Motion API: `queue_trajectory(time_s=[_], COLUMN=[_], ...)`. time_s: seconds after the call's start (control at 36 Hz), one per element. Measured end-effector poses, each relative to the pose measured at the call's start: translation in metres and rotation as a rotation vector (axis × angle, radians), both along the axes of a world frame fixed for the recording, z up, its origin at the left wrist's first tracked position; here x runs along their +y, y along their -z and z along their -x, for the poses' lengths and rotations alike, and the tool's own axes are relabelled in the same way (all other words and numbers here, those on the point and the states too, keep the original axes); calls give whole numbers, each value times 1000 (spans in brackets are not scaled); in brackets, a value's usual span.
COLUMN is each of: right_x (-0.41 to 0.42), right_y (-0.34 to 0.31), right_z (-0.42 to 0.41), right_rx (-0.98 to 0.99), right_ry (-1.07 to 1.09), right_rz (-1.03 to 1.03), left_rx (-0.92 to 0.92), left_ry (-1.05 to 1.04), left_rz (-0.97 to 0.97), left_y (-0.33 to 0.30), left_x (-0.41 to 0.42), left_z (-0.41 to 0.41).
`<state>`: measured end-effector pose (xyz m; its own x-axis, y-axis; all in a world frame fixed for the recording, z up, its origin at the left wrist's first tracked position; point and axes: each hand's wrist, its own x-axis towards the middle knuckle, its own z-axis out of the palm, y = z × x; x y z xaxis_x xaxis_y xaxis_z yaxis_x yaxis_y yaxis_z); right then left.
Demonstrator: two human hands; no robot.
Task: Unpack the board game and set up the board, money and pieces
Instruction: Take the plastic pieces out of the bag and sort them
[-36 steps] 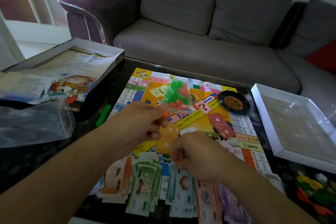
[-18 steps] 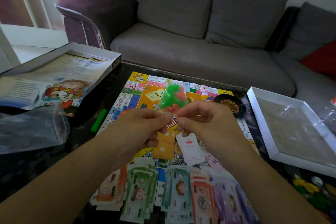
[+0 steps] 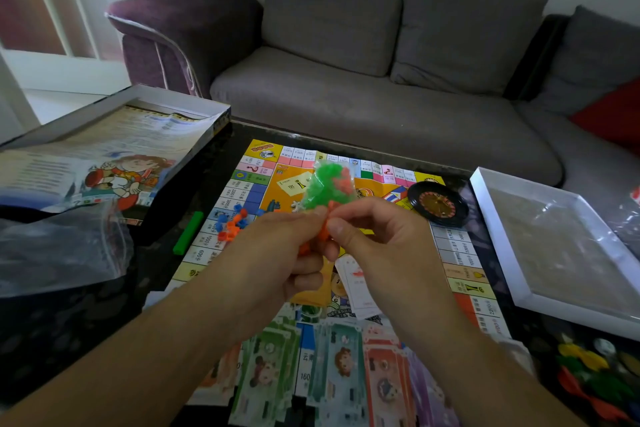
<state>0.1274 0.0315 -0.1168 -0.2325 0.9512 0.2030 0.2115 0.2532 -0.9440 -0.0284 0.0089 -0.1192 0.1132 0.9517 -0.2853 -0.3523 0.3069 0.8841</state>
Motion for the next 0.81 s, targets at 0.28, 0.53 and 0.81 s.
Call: queue_trajectory(time_s=[0.28, 0.53, 0.81], right_x=[4, 5, 5], right_y=[5, 3, 0], right_z=[-1, -3, -8], right_rx=[-31, -2, -160], right_ry=[66, 74, -7], right_rz=[26, 20, -113], left_rx=[-37, -4, 50], left_ry=[-2, 3, 37], left_rz=[78, 37, -14], left_y=[-4, -2, -4], left_x=[1, 0, -1], left_z=[0, -1, 2])
